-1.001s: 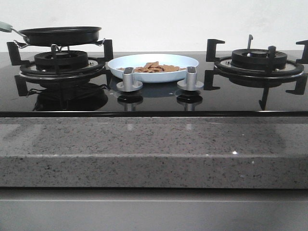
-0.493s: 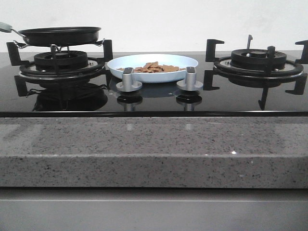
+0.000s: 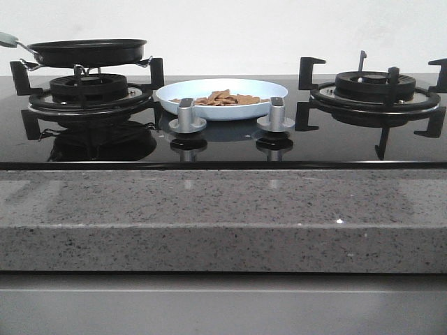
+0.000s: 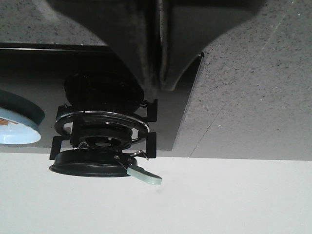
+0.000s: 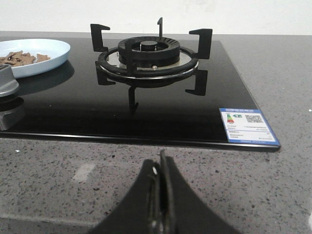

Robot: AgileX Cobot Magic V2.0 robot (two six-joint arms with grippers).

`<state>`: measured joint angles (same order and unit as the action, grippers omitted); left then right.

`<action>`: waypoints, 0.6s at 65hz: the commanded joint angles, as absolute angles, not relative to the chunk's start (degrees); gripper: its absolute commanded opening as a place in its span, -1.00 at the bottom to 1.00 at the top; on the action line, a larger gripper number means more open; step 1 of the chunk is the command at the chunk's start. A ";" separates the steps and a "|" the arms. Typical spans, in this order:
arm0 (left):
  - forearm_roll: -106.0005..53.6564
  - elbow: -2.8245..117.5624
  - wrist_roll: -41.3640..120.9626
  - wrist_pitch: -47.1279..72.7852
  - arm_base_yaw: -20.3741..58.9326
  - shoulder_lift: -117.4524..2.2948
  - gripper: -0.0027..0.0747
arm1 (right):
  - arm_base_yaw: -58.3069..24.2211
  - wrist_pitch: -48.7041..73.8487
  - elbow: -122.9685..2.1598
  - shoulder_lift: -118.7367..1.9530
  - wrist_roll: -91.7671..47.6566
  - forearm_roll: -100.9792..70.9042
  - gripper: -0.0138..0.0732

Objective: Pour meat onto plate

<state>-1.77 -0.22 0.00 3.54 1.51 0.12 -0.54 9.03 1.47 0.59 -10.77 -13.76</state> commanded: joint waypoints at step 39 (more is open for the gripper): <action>-2.31 -0.52 -0.70 -1.31 1.52 1.01 -0.98 | -0.12 -4.32 1.22 1.58 1.19 -2.46 -0.85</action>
<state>-1.77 -0.22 0.00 3.54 1.51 0.12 -0.54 0.71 1.47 0.59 0.71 -3.32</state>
